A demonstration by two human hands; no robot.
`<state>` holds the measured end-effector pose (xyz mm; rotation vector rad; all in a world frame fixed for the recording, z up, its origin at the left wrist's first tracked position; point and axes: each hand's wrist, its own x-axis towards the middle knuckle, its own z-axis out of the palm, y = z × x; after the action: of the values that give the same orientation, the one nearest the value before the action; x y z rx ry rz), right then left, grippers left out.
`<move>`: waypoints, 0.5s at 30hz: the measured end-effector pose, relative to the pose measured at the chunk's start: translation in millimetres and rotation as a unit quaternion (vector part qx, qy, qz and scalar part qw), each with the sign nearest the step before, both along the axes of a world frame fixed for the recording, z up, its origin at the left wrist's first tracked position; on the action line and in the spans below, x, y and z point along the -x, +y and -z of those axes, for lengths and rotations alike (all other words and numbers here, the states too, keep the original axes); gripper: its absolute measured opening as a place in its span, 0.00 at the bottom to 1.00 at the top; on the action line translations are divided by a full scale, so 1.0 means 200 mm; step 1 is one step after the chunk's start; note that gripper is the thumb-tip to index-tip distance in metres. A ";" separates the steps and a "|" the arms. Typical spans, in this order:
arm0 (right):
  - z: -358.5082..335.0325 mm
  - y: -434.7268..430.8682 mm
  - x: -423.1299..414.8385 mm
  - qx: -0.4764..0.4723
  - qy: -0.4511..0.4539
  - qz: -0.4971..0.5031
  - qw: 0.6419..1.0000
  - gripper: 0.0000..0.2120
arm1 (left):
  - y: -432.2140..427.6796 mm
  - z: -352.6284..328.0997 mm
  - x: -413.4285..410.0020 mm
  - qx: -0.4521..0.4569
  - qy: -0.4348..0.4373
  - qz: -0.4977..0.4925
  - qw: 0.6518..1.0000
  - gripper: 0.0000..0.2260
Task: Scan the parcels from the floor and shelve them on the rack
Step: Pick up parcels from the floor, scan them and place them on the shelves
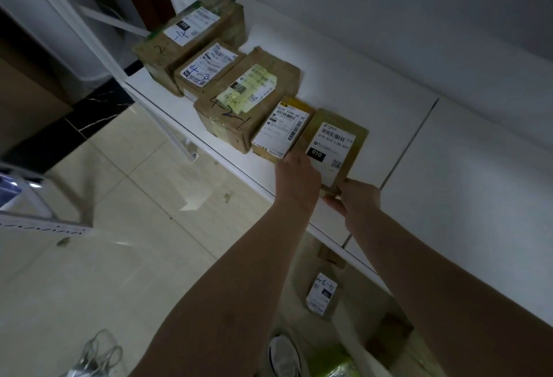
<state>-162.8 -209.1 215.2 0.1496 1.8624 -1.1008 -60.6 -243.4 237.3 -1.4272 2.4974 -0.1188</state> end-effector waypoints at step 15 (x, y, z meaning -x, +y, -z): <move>-0.05 0.13 -0.10 0.047 -0.051 -0.018 0.997 0.09 | -0.01 0.06 -0.11 -0.057 0.015 -0.005 0.998 0.32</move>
<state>-143.3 -182.4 224.5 0.1165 1.7128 -1.1332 -38.3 -245.8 225.7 -1.4059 2.4765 0.0453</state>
